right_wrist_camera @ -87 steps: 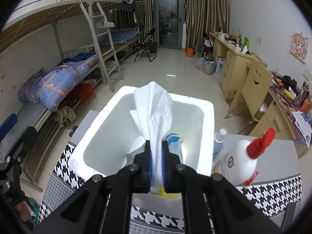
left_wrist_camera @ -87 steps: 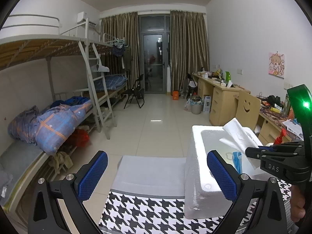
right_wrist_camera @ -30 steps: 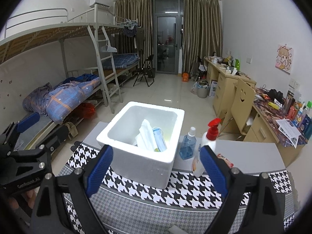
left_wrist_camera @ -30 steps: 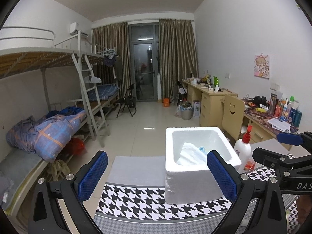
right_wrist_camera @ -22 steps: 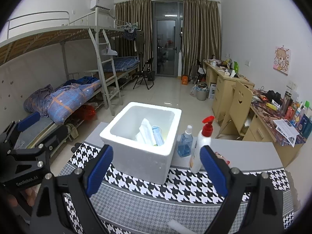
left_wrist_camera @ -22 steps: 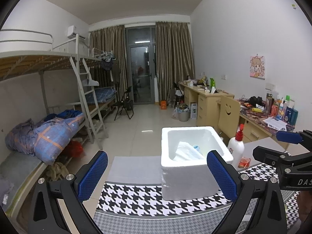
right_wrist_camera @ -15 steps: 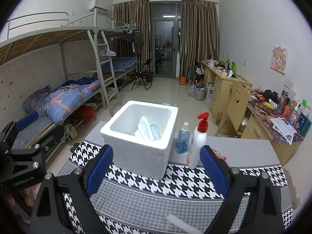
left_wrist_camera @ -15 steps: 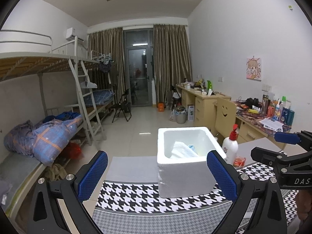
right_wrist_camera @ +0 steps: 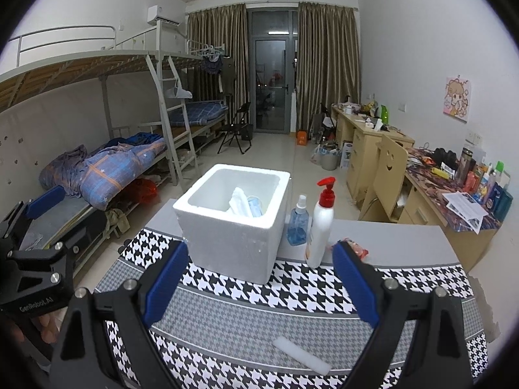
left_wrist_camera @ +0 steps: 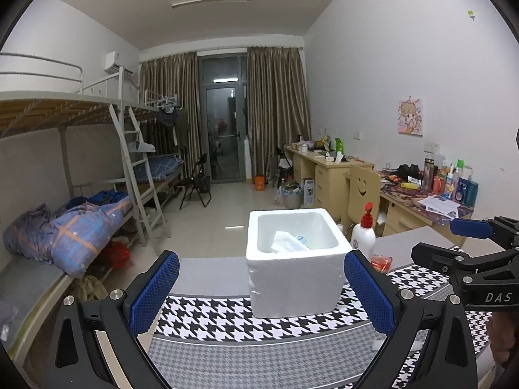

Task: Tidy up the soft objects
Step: 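Move both tools back over the table toward the remaining items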

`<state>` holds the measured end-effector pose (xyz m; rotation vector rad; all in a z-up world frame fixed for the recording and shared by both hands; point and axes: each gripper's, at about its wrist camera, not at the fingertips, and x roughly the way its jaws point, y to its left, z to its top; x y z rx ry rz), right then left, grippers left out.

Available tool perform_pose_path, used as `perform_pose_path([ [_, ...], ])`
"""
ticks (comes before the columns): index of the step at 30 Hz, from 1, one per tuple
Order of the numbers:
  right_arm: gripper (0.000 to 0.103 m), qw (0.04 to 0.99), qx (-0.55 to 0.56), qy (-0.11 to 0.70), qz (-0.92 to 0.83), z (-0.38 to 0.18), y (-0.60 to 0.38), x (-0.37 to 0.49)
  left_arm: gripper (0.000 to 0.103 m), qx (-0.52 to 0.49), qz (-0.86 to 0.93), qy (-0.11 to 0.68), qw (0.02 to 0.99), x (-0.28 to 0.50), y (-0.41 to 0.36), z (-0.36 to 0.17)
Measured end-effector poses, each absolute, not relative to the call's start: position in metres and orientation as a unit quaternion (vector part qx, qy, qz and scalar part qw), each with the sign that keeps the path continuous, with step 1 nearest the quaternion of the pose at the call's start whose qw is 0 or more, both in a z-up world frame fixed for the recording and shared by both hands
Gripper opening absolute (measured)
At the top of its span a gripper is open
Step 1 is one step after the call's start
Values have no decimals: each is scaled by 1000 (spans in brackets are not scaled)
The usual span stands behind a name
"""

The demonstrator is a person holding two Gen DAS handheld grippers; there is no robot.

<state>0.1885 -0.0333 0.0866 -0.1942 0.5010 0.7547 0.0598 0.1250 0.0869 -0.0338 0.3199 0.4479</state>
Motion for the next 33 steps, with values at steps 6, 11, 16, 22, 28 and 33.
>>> perform_pose_path([
  [6,93,895,-88,243,363,84,-43,185,102,-19,213,159,964,57,117,85],
  [11,93,898,-89,240,358,80,-51,181,102,-18,205,162,965,58,109,81],
  [16,93,902,-86,238,351,72,-60,177,102,-21,202,164,965,60,104,75],
  [22,93,904,-77,241,346,62,-70,176,102,-23,196,165,966,58,97,64],
  [28,93,905,-80,237,345,56,-79,171,102,-27,192,159,968,54,86,54],
  [33,93,907,-71,237,341,51,-90,171,102,-26,187,157,969,54,76,46],
])
